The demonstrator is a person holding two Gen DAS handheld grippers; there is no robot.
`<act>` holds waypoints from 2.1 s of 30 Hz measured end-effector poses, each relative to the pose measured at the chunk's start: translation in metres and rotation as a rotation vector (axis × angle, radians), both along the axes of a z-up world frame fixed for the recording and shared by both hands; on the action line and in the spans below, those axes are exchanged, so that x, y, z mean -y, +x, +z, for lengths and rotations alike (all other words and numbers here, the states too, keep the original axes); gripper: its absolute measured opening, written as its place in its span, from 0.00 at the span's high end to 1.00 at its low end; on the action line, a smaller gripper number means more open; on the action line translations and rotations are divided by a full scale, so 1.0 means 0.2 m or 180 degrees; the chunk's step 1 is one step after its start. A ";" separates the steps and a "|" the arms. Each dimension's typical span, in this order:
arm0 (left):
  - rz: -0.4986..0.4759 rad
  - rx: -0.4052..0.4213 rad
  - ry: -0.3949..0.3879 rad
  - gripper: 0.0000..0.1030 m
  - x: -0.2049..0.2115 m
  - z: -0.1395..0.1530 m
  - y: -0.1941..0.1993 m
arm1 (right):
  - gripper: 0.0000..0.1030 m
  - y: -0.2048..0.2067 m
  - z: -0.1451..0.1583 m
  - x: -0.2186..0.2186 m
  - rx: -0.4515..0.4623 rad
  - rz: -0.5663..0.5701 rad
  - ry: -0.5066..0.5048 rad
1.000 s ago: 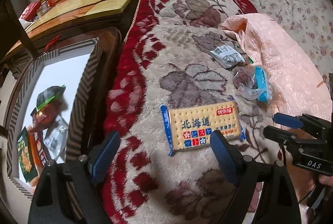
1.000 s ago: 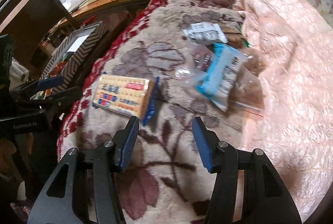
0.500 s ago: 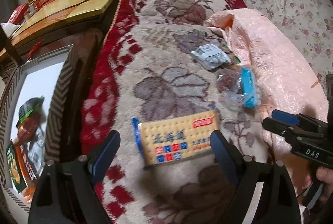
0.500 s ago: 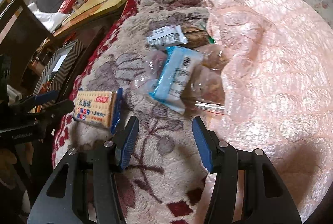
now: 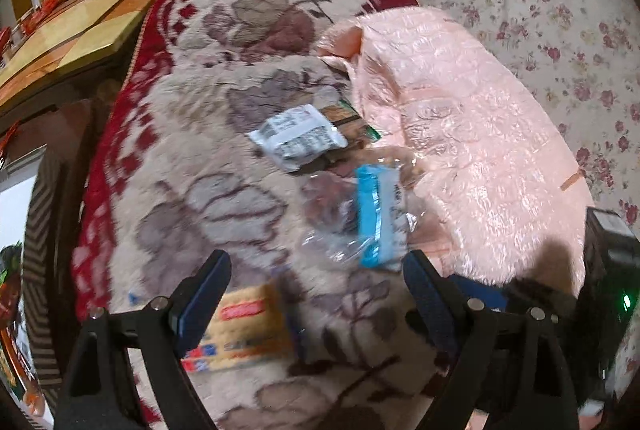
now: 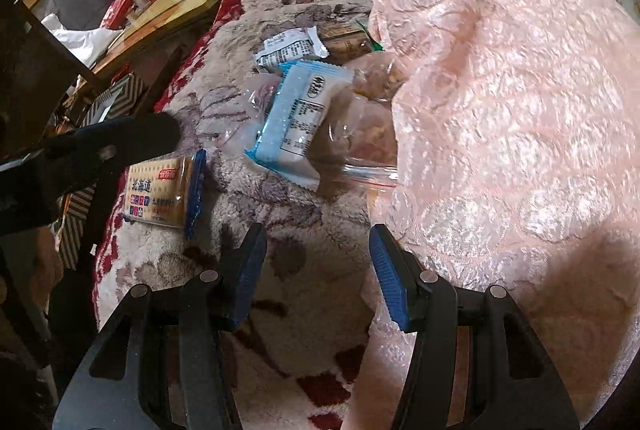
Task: Organize snacks
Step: 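Grasp the blue-white wrapped pack with the left gripper while the right grasps the red-date bag, then carry the blue-white pack and red-date bag over the white tray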
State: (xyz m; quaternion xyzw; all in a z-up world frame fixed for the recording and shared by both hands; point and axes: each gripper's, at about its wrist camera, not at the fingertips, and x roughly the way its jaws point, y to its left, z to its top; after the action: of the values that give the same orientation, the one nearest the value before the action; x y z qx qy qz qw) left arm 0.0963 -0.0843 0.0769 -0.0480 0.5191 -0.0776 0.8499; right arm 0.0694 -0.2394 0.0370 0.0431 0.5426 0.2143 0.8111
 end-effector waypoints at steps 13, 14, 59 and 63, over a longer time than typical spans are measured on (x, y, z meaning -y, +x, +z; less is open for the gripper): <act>-0.0178 -0.0223 0.0196 0.45 0.25 -0.16 0.17 | 0.48 -0.01 -0.01 0.06 -0.0074 -0.0067 0.0212; -0.0162 -0.0217 0.0213 0.47 0.25 -0.18 0.18 | 0.48 -0.01 -0.01 0.06 -0.0076 -0.0073 0.0223; 0.0585 0.0167 -0.0268 0.74 -0.55 0.00 -0.18 | 0.65 0.36 0.01 -0.44 0.0273 0.0875 -0.0046; 0.0597 0.0247 -0.0259 0.74 -0.57 0.05 -0.22 | 0.65 0.29 0.10 -0.44 0.0383 0.0819 0.0057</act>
State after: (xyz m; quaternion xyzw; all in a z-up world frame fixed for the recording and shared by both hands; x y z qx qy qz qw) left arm 0.0521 0.0288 0.0867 -0.1278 0.4754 -0.0206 0.8702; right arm 0.1282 -0.1517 0.0580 -0.0325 0.4921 0.3235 0.8075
